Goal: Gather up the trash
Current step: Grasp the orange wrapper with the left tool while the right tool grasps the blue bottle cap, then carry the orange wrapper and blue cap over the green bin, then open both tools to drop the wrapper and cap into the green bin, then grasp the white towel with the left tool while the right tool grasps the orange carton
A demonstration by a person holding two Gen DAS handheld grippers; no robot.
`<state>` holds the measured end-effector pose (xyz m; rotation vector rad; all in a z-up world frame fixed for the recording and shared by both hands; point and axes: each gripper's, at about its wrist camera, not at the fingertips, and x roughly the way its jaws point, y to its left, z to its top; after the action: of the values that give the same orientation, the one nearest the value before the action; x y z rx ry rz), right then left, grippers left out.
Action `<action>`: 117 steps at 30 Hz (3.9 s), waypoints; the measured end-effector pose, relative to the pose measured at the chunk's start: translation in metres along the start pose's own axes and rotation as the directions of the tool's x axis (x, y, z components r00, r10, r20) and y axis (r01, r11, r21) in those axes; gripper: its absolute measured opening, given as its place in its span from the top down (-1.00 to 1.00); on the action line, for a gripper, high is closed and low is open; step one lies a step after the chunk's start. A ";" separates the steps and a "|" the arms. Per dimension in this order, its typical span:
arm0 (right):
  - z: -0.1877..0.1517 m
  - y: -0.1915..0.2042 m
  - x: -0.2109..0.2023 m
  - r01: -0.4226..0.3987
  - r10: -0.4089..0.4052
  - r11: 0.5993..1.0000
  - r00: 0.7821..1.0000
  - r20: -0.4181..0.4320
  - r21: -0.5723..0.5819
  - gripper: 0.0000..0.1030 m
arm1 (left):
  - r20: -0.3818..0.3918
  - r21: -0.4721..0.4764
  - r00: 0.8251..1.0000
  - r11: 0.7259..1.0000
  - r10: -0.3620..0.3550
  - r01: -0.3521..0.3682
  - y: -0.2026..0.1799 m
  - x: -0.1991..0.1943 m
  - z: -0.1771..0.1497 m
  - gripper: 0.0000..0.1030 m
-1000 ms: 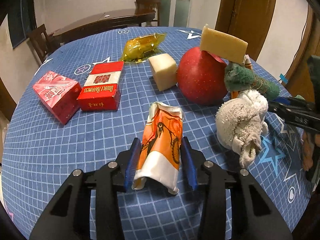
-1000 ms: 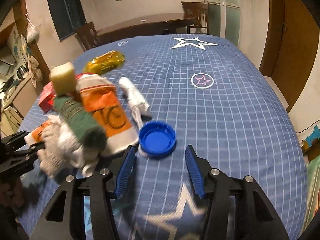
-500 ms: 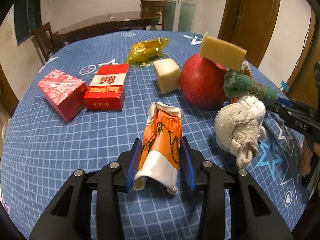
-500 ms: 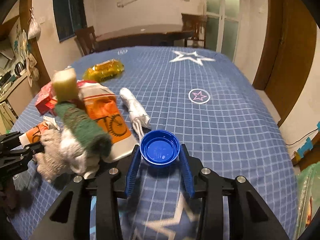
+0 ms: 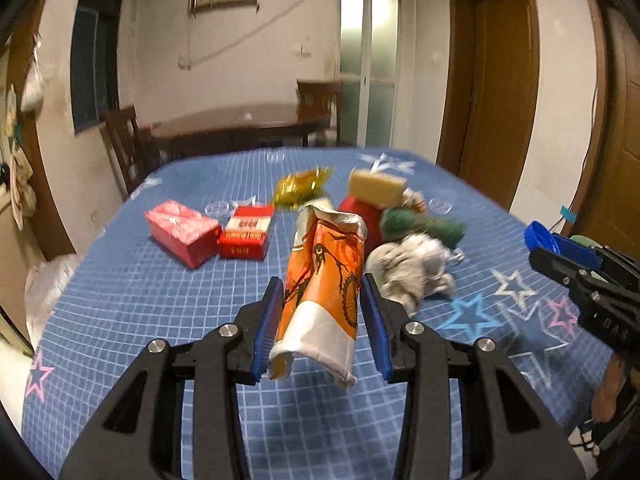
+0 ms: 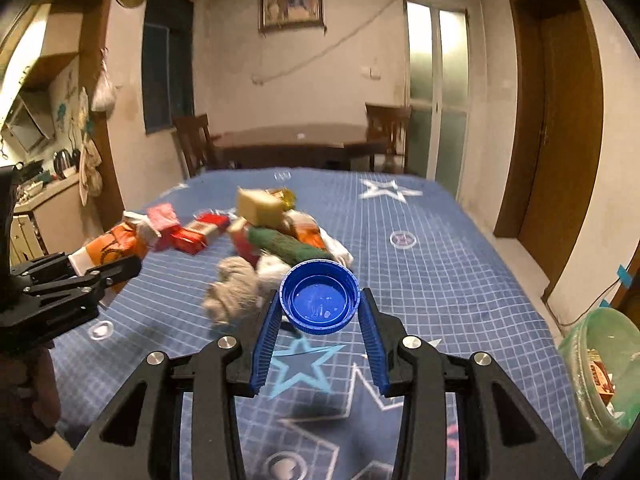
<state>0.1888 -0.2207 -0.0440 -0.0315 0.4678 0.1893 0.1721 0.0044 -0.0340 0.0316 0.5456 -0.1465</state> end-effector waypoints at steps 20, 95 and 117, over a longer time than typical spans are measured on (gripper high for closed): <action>0.007 -0.029 -0.113 0.076 -0.079 0.997 0.988 0.136 0.028 0.21 | 0.183 0.083 0.978 0.993 -0.095 0.081 -0.090 -0.055 0.023 0.24; -0.087 -0.481 -0.127 0.494 -0.377 0.775 0.862 -0.340 0.394 -0.24 | -0.387 0.244 0.770 0.749 -0.507 0.616 -0.471 0.144 0.046 -0.42; -0.082 -0.333 -0.163 0.375 -0.350 0.861 0.927 -0.136 0.343 -0.55 | -0.282 0.203 0.827 0.812 -0.486 0.547 -0.322 0.079 0.037 -0.43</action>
<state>0.0727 -0.5820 -0.0483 0.2379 0.5517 -0.2747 0.2102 -0.3269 -0.0409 0.1733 0.7422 -0.7698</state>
